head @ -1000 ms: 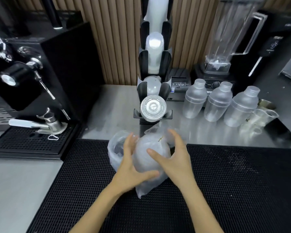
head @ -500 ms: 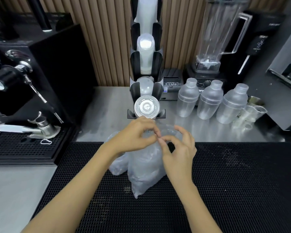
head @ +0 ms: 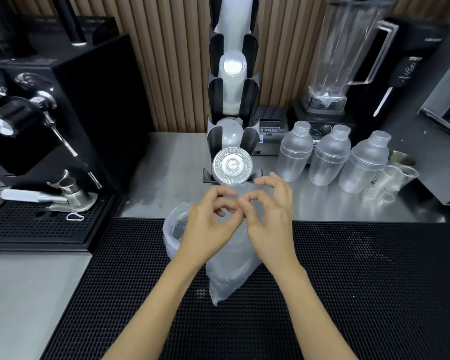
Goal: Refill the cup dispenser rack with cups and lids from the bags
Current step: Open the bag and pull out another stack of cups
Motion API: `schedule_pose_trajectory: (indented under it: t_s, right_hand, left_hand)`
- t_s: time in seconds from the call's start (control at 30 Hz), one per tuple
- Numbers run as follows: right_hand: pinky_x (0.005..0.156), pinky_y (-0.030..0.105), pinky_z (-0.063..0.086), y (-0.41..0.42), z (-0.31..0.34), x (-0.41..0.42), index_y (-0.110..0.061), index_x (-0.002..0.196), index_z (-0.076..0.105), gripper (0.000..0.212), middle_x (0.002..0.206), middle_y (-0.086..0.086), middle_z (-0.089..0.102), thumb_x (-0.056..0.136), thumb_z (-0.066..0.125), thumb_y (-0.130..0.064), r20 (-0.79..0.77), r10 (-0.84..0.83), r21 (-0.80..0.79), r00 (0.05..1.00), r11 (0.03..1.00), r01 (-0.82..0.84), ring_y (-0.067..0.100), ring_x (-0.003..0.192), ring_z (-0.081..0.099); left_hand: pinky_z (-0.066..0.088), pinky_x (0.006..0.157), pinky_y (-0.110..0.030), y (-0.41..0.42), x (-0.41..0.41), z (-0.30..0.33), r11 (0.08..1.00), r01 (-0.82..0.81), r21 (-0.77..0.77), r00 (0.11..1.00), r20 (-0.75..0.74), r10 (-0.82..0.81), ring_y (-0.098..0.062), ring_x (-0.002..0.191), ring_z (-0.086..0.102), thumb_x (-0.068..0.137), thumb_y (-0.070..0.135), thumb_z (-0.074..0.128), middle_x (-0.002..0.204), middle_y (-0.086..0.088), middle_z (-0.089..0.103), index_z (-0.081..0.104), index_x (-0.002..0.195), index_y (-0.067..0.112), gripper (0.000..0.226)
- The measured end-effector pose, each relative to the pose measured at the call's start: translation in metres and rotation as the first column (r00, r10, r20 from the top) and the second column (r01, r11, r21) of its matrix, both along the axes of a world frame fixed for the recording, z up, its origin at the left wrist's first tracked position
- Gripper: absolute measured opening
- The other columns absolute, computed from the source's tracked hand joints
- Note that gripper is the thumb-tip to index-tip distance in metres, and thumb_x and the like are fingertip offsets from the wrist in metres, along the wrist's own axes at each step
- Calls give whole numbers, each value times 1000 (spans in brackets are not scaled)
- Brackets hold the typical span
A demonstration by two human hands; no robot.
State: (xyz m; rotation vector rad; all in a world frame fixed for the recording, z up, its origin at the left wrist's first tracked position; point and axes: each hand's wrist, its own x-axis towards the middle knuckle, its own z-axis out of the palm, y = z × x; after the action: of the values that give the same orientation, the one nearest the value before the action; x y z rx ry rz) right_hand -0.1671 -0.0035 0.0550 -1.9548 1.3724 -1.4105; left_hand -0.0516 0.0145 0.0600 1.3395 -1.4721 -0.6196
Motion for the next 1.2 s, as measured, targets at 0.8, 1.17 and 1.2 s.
schedule_pose_trajectory:
  t_s: [0.8,1.17,1.2]
  right_hand:
    - [106,45,29,19,-6,-11,-23,81,71,20,125,2,53,79,59,-39,-120,-157,-64,980,987,150,21,127,36]
    - [106,40,21,17,3,-11,-17,69,71,5,125,1,54,73,73,-21,-158,-166,129,973,974,187,20,129,35]
    - [108,43,23,15,4,-12,-16,69,71,5,124,1,53,73,72,-18,-152,-171,131,973,973,191,21,128,35]
  left_hand:
    - [47,71,-12,3,-1,-12,998,-41,52,984,-172,49,1,73,65,76,8,75,75,15,73,70,76,26,19]
    - [41,71,-4,12,-4,-11,991,-97,-87,994,48,102,6,73,60,77,16,75,73,22,71,73,77,29,13]
    - [41,71,-4,12,-4,-13,984,-79,-159,988,120,99,4,73,60,78,17,73,74,21,71,74,79,24,7]
